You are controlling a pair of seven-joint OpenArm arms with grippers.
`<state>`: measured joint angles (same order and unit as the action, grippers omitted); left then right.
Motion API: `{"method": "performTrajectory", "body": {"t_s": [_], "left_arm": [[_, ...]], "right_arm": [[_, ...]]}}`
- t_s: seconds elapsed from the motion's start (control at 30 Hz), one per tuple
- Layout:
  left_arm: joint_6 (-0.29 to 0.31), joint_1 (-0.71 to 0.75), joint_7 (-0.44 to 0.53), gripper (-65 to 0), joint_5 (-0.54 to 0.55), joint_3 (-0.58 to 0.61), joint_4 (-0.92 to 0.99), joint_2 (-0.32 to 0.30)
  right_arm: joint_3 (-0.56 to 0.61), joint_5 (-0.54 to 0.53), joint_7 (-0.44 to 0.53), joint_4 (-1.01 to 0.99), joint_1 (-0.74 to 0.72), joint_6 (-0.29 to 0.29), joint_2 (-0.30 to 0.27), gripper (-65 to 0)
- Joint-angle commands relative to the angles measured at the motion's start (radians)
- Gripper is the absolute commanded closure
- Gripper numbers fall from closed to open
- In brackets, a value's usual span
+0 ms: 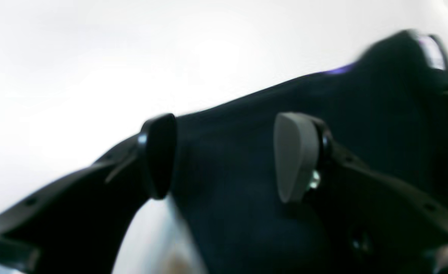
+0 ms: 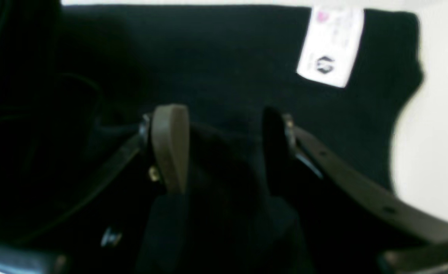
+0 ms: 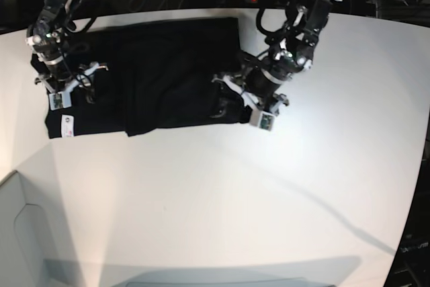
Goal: Fold the T-shirt properly
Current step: 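Open the left gripper and pull it back from the folded shirt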
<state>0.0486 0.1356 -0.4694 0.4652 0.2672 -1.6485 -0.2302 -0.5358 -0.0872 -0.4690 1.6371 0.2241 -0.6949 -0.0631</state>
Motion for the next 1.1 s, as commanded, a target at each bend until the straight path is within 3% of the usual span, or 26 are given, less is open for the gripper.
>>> {"method": "performTrajectory", "body": {"t_s": [0.0, 0.43, 0.77, 1.07], "left_arm": [[0.009, -0.004, 0.024, -39.3, 0.005, -0.026, 0.000, 0.005], [0.010, -0.037, 0.025, -39.3, -0.001, -0.070, 0.158, 0.050], [0.010, -0.161, 0.025, -39.3, 0.004, -0.070, 0.235, 0.048], [0.010, -0.155, 0.024, -39.4, 0.005, -0.072, 0.115, 0.039]], "right_arm": [[-0.005, -0.024, 0.029, 0.048, -0.009, -0.003, -0.008, -32.0], [0.004, -0.021, 0.025, 0.317, 0.036, -0.003, 0.128, -32.1], [-0.004, -0.018, 0.025, 0.294, 0.034, -0.003, 0.119, -32.1], [-0.004, -0.016, 0.025, 0.302, 0.033, -0.003, 0.098, -32.1]]}}
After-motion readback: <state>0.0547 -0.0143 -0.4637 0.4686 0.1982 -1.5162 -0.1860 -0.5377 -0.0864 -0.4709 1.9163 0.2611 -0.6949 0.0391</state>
